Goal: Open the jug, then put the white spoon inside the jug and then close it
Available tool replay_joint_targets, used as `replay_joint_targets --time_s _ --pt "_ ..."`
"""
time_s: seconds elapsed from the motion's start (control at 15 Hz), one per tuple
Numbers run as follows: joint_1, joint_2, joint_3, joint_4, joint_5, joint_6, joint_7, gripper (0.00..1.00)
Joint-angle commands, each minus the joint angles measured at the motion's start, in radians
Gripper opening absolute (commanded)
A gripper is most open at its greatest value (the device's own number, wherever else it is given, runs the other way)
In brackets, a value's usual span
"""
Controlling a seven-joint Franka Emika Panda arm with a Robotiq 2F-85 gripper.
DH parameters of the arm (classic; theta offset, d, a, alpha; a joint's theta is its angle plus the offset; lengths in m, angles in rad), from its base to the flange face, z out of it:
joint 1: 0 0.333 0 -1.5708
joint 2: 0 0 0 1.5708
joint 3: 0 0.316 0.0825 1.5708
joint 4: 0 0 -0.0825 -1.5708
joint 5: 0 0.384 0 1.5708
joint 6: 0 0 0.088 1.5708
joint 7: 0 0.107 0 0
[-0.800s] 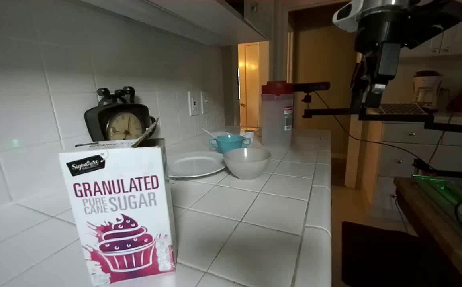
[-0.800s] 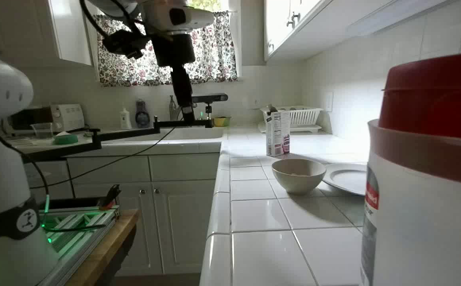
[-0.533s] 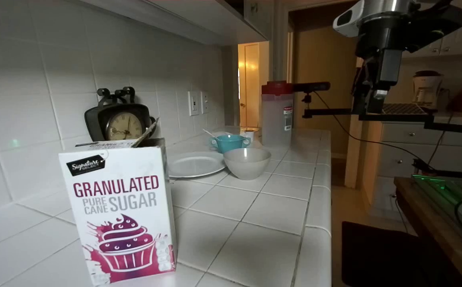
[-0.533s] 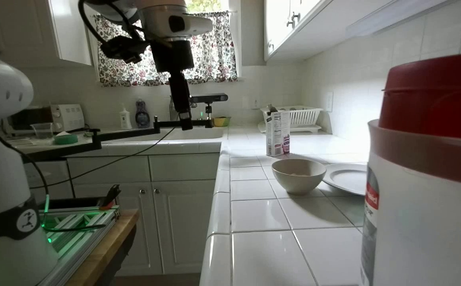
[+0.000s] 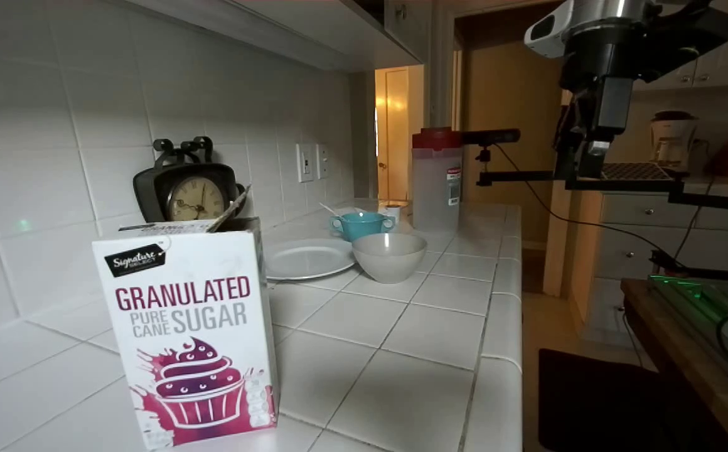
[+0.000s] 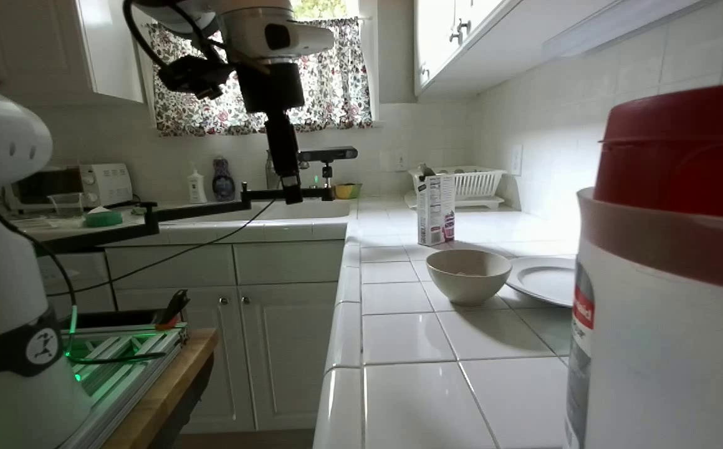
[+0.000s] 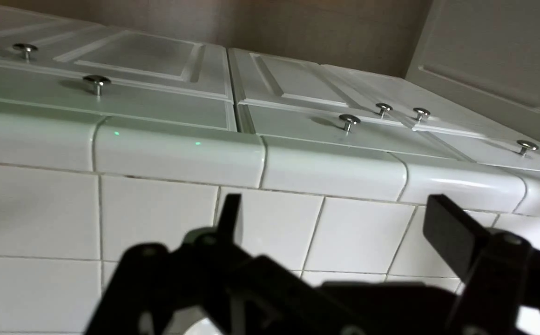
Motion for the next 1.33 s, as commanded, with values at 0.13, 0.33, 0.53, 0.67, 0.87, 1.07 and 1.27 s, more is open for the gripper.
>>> replay_joint_targets --time_s 0.13,0.33,0.53,0.67,0.87,1.07,1.27 --pt "-0.046 0.076 -0.060 0.064 -0.050 -0.001 -0.090 1.00" --pt "-0.072 0.158 -0.162 0.149 -0.075 -0.010 -0.245 1.00" --pt "-0.089 0.244 -0.238 0.241 -0.087 -0.031 -0.381 1.00" --pt "-0.101 0.292 -0.254 0.303 -0.106 -0.025 -0.433 1.00" --pt "-0.127 0.361 -0.250 0.406 -0.170 -0.038 -0.478 1.00" --pt "-0.155 0.423 -0.247 0.489 -0.257 -0.030 -0.512 1.00" --pt "-0.181 0.487 -0.252 0.566 -0.306 -0.032 -0.534 1.00"
